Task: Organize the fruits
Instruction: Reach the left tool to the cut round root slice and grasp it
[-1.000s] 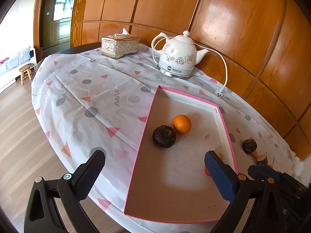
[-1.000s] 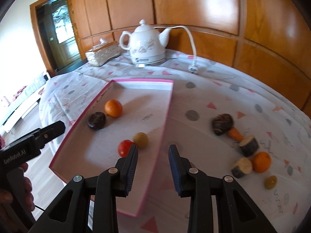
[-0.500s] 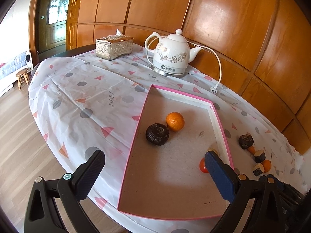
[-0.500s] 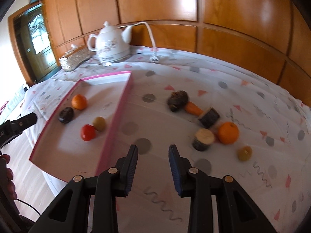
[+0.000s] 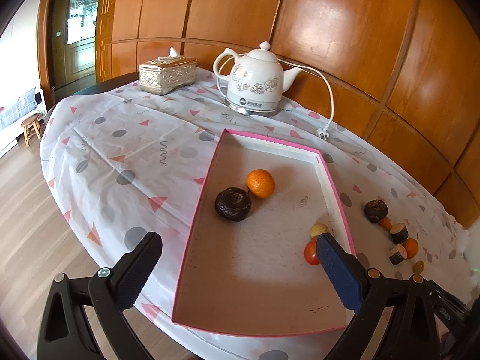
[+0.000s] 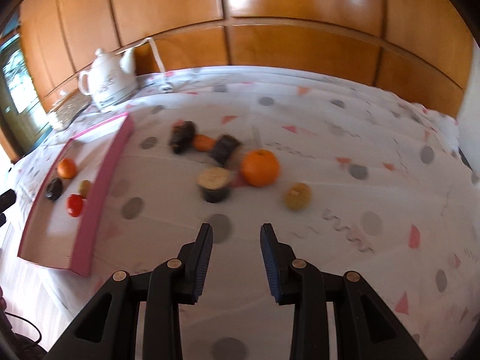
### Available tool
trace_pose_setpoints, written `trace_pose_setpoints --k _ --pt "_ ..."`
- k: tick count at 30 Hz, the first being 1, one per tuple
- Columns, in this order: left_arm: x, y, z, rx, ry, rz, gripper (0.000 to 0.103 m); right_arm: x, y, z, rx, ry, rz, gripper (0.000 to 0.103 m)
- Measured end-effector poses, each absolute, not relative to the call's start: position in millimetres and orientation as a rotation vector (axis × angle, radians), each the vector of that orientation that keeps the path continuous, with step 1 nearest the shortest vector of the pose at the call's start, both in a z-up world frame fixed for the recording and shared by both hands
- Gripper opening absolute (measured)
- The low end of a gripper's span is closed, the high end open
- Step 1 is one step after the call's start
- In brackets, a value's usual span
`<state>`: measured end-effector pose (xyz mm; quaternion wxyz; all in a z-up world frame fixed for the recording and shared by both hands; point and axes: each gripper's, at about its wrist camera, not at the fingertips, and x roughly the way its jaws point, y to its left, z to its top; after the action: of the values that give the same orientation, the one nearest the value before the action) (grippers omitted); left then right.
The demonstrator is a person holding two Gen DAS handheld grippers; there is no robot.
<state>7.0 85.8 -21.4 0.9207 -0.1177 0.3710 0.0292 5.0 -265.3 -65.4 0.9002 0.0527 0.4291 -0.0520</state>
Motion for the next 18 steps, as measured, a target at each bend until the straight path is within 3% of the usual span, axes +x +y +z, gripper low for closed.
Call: trace_pose_setpoints --k 18 --pt "22.5 22.0 -4.0 -0.074 0.743 -0.186 0.103 -30.6 -351.2 -79.2 0.218 0.903 -0.340 0.033"
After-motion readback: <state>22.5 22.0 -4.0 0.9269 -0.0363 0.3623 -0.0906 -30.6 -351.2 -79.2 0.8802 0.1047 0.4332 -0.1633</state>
